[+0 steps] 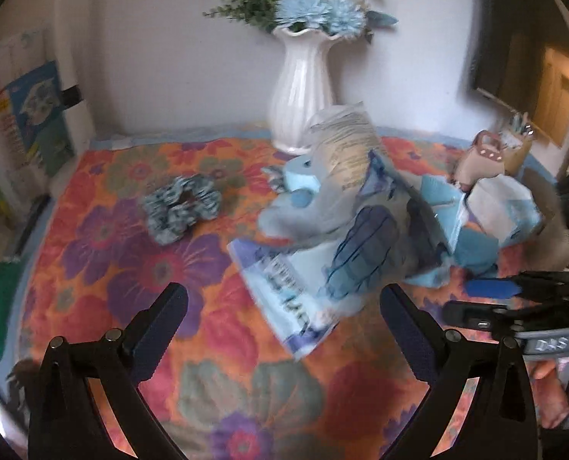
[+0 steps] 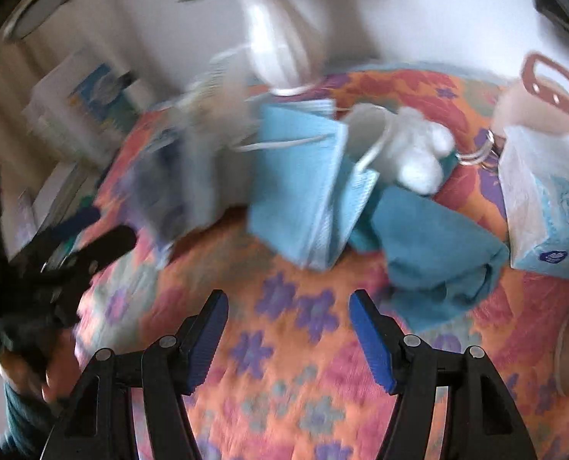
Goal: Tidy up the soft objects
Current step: 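Grasp blue Dafi bag with left tool while right tool grasps blue surgical mask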
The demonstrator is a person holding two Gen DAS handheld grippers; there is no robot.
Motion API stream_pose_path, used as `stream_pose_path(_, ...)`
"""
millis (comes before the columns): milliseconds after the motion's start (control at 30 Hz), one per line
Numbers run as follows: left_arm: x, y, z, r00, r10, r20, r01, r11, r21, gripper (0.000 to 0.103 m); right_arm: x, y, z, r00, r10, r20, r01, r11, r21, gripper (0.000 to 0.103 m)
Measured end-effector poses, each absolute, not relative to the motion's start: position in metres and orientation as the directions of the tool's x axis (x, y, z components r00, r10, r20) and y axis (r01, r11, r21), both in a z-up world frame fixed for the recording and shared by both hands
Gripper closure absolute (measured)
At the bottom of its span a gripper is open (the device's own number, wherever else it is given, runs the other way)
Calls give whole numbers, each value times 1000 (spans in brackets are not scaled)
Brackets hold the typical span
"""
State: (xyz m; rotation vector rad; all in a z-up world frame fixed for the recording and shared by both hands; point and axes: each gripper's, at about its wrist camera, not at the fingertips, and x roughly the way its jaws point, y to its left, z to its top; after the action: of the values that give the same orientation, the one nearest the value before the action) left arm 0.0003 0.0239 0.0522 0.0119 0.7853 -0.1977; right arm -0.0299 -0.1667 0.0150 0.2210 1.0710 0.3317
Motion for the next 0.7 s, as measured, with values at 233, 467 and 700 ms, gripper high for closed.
stream_pose_path(233, 15, 11, 45, 699, -236, -675, 274, 960, -51, 3, -3, -172, 8, 502, 378, -777, -63, 913, 404, 39)
stream_pose_path(467, 11, 6, 39, 680, -288, -674, 323, 943, -77, 54, -1, -166, 7, 592, 358, -722, -43, 909, 415, 47)
stream_pose_path(700, -12, 26, 43, 619, -334, -711, 251, 942, -224, 78, -25, -166, 16, 593, 437, -676, -97, 873, 479, 85)
